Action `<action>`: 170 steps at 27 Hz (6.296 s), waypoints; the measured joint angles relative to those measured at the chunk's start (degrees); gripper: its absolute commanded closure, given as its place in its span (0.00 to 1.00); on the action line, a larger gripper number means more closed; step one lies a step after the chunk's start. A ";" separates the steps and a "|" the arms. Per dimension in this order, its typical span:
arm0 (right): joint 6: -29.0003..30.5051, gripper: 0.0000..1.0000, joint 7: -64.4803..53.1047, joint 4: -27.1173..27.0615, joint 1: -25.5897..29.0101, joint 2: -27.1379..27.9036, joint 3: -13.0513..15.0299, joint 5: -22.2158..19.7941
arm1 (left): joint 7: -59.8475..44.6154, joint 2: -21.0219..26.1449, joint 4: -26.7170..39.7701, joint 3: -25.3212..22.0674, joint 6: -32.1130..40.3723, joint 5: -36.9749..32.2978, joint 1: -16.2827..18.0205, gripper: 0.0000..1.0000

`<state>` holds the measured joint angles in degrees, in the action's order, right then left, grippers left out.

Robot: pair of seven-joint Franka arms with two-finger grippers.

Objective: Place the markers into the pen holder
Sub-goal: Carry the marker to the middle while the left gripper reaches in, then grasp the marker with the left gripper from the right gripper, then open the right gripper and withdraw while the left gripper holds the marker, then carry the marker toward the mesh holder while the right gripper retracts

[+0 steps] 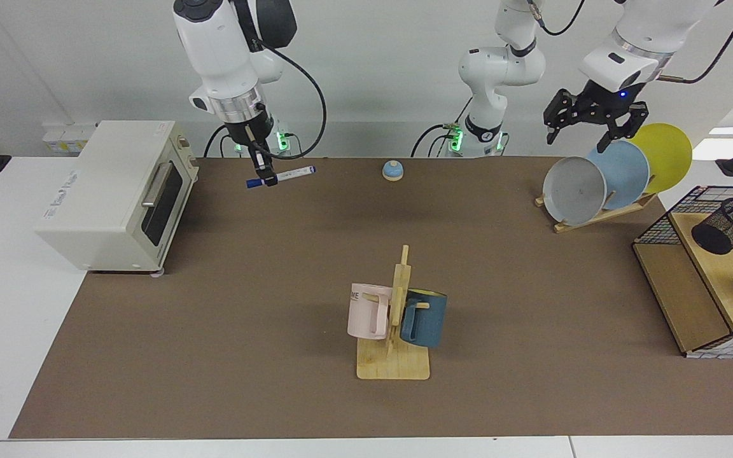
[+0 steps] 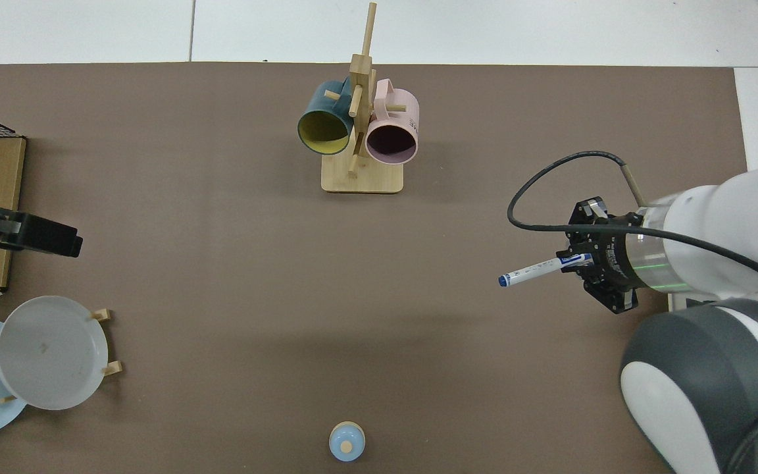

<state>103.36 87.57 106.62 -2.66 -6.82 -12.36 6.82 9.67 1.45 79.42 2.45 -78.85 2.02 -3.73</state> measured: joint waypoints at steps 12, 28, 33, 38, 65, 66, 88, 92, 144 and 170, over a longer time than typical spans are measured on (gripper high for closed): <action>0.03 1.00 10.69 -1.20 -0.12 -0.44 -8.33 3.94 | 10.71 0.00 0.00 4.30 -0.50 2.69 -0.55 0.04; 6.14 1.00 23.66 -2.52 -4.56 1.45 -14.11 5.36 | 36.34 -0.41 6.54 5.84 -12.06 16.47 -1.35 0.17; 7.81 1.00 27.01 -4.08 -6.65 4.30 -14.08 4.91 | 36.60 -0.72 8.90 6.90 -15.95 16.50 -4.36 0.20; 9.14 1.00 30.39 -5.63 -8.33 7.18 -14.07 2.08 | 36.60 -1.43 11.40 7.70 -17.09 16.50 -6.17 0.30; 9.51 1.00 31.63 -7.70 -9.02 9.50 -13.91 -0.04 | 34.07 -3.55 20.57 11.92 -22.68 16.63 -9.34 0.53; 9.51 1.00 31.63 -7.75 -9.02 9.50 -13.93 -0.05 | 34.07 -3.64 20.74 12.06 -22.71 16.63 -9.34 0.53; 11.06 1.00 31.79 -8.09 -9.03 9.52 -14.00 0.03 | 31.76 -3.83 21.69 13.62 -23.54 16.54 -9.35 0.74; 11.31 1.00 31.82 -8.11 -9.03 9.54 -14.00 0.03 | 31.65 -3.84 21.70 13.58 -23.88 16.54 -9.34 0.86; -10.44 0.00 -43.59 -14.78 7.42 4.16 -13.15 -3.78 | 31.40 -5.37 21.51 12.36 -22.56 11.28 -8.43 1.00; -16.82 0.00 -62.90 -14.93 7.60 2.99 -14.70 -4.52 | 31.39 -6.54 13.66 11.99 -7.65 -6.56 -2.17 1.00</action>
<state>86.54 24.67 91.70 4.93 -3.82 -27.05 2.30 41.06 -5.09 93.08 14.44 -86.50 -4.54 -5.90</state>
